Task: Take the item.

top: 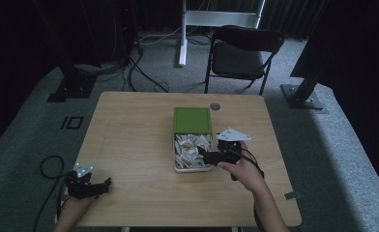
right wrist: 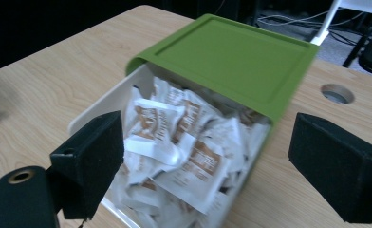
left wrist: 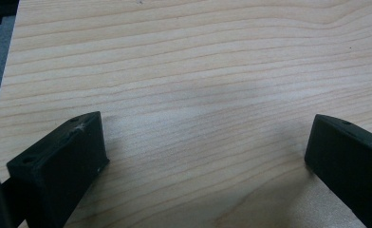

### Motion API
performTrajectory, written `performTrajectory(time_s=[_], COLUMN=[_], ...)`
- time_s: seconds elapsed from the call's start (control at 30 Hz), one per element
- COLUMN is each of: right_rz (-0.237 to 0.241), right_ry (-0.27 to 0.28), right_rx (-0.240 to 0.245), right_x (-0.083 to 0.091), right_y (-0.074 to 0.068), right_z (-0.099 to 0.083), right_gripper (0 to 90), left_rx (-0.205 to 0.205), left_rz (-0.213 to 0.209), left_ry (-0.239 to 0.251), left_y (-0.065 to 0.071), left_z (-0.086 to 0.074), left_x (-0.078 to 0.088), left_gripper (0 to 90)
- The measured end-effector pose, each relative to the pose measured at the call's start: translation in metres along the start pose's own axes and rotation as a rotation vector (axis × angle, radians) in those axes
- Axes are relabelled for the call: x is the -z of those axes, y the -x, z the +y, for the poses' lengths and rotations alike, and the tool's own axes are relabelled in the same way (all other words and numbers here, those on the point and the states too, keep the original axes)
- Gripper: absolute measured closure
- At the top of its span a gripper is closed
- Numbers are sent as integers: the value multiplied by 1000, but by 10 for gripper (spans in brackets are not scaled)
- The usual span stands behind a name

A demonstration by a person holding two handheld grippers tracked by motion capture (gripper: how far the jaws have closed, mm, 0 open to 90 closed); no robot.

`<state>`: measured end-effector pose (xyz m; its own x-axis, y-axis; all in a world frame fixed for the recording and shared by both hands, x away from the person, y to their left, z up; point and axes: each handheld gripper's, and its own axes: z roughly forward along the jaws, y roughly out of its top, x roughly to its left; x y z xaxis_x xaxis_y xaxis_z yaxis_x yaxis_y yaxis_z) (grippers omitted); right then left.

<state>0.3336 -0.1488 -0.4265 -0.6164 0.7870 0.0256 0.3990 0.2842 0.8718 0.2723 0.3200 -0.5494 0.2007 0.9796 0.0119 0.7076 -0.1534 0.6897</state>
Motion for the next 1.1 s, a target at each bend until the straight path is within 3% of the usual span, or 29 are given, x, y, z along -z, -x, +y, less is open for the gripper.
performTrajectory(time_s=[0.23, 0.3, 0.37, 0.47, 0.53, 0.8, 1.0, 1.1], right_rz=[20, 19, 26, 38, 69, 47, 57, 48], right_ry=[-11, -8, -10, -26, -46, -127, -185, -189], right_rx=[19, 26, 18, 25, 5, -19, -77, -91], right_x=[-13, -19, -20, -27, -31, -50, -61, -65], right_y=[-15, -19, -20, -23, -24, -27, -30, -32], right_z=[4, 6, 7, 10, 11, 7, 1, 0], right_gripper=[156, 254, 254, 371, 432, 561, 603, 617], left_rx=[0, -1, -1, -1, 0, 2, 1, 1], left_rz=[0, 0, 0, 0, 0, -1, 0, 0], left_ry=[0, -1, -1, -1, 0, 0, -1, -1], left_y=[0, 0, 0, 0, 0, 0, 0, 0], left_z=[0, 0, 0, 0, 0, 0, 0, 0], left_x=[0, 0, 0, 0, 0, 0, 0, 0], left_gripper=[7, 7, 7, 7, 6, 7, 7, 7])
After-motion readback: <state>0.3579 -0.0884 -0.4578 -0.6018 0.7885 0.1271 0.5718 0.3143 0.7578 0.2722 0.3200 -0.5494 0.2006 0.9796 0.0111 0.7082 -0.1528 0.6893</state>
